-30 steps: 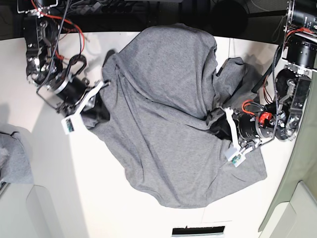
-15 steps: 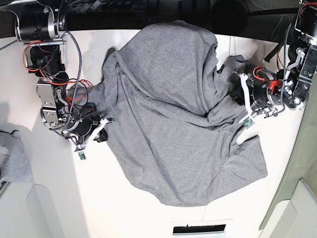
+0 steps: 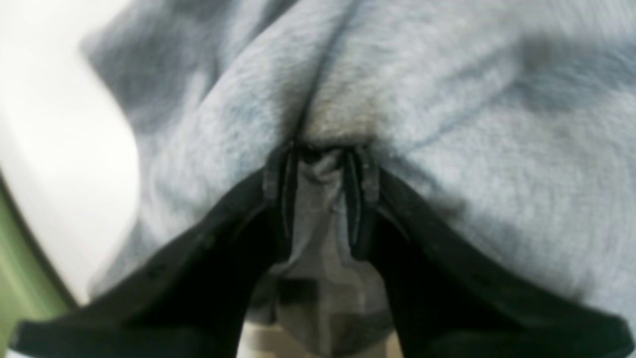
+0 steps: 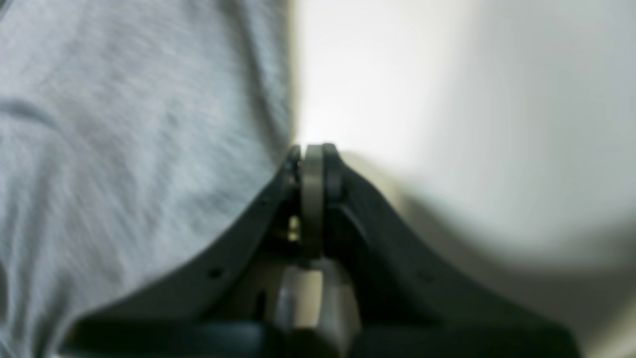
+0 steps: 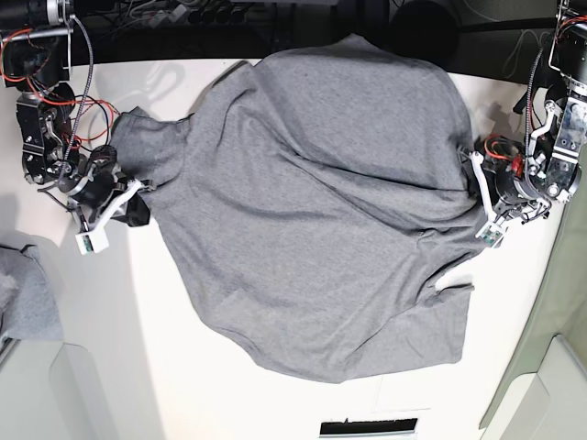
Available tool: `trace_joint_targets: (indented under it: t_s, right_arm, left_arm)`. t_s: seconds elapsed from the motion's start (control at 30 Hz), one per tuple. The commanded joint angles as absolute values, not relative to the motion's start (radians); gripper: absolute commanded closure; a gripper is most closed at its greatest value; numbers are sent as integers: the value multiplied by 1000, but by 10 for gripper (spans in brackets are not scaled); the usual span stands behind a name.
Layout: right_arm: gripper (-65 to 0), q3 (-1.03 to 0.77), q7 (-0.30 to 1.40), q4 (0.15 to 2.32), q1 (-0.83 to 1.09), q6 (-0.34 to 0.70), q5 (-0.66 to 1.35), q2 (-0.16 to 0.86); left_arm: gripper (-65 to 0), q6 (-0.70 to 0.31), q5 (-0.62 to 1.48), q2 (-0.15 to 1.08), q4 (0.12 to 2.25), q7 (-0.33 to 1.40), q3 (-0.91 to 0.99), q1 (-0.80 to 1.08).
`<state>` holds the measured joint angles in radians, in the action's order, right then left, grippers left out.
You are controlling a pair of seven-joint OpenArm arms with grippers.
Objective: Layout the t-shirt on the table in an organized manner, then fold the t-shirt properly
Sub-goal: 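Lift the shirt with both grippers and shake it out, then stretch the shirt between both grippers and lay it flat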
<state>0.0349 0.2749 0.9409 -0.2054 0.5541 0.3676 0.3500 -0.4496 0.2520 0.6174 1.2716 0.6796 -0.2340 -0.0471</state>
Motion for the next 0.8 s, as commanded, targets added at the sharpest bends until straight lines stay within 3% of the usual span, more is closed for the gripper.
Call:
trace_joint_targets:
  t_s: [0.0, 0.2, 0.33, 0.57, 0.77]
  right_arm:
    - [0, 38, 334, 984, -172, 559, 357, 352]
    - [0, -6, 366, 1248, 69, 558, 397, 351]
    - [0, -101, 353, 1409, 125, 557, 466, 327]
    - [0, -152, 341, 1446, -66, 554, 393, 240]
    - [0, -122, 332, 1237, -312, 551, 300, 149]
  left_arm:
    - [-174, -441, 236, 635, 1254, 696, -230, -76]
    - [-174, -441, 230, 635, 1207, 695, -230, -196]
    - [-174, -441, 232, 646, 1208, 697, -230, -242]
    - [-174, -451, 416, 732, 1322, 730, -230, -243]
    - [-174, -509, 597, 788, 1452, 799, -230, -233]
